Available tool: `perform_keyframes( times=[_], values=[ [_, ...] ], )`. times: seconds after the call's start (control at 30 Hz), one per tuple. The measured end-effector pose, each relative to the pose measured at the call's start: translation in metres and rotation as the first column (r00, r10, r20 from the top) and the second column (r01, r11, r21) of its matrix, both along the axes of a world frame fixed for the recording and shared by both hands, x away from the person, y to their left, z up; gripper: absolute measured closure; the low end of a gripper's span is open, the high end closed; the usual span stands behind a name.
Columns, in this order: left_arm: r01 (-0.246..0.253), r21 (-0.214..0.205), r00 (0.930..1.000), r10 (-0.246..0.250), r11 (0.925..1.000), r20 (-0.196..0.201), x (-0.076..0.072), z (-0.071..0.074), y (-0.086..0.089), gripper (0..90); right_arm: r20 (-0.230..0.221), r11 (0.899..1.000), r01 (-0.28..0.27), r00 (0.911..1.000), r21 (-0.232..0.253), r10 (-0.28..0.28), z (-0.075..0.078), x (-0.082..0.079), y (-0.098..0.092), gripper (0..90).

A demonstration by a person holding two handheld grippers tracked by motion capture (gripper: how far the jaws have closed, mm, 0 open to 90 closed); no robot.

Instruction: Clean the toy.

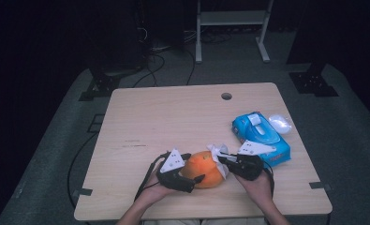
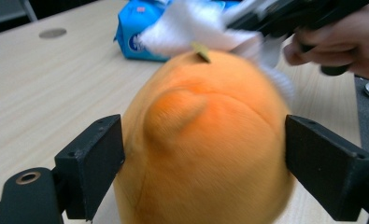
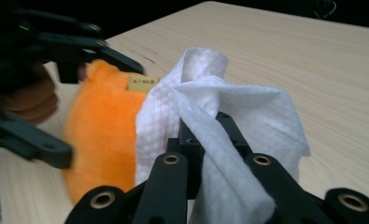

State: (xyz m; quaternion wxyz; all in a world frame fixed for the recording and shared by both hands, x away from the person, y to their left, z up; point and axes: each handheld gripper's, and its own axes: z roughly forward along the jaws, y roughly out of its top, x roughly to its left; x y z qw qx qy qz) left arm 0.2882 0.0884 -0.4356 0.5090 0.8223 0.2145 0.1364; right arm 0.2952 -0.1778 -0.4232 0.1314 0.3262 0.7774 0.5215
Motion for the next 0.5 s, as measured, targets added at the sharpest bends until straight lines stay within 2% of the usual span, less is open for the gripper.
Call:
perform_keyframes(
  times=[0.07, 0.17, 0.23, 0.3, 0.37, 0.43, 0.5],
  values=[
    [-0.013, 0.004, 0.9999, 0.013, 0.9999, 0.009, -0.001, 0.0, -0.002, 21.8, 0.031, 1.0, -0.018, 0.9994, -0.011, 0.019, 0.006, -0.007, 0.007, 82.8],
    [-0.021, 0.004, 0.9995, 0.02, 0.9998, 0.024, -0.002, 0.001, -0.004, 29.6, 0.057, 0.998, -0.065, 0.9963, 0.011, 0.064, 0.015, -0.015, 0.015, 82.8],
    [0.002, 0.003, 0.9995, -0.002, 1.0, 0.032, -0.005, 0.002, -0.006, 31.4, 0.081, 0.996, -0.092, 0.9925, 0.0, 0.092, 0.019, -0.019, 0.021, 82.8],
    [0.03, 0.002, 0.999, -0.03, 0.9995, 0.032, -0.007, 0.003, -0.005, 31.6, 0.091, 0.996, -0.089, 0.9917, -0.026, 0.091, 0.019, -0.02, 0.023, 82.9],
    [0.058, -0.012, 0.998, -0.058, 0.9982, 0.026, -0.008, 0.003, -0.004, 31.2, 0.067, 0.997, -0.081, 0.9944, -0.014, 0.081, 0.014, -0.016, 0.018, 82.9],
    [0.067, -0.026, 0.9975, -0.066, 0.9974, 0.024, -0.006, 0.002, -0.004, 28.7, 0.05, 0.998, -0.063, 0.9968, -0.011, 0.063, 0.01, -0.011, 0.012, 82.9],
    [0.056, -0.031, 0.9981, -0.056, 0.9979, 0.026, -0.004, 0.001, -0.004, 22.4, 0.046, 0.999, -0.043, 0.998, -0.016, 0.044, 0.009, -0.008, 0.008, 82.8]
  ],
)
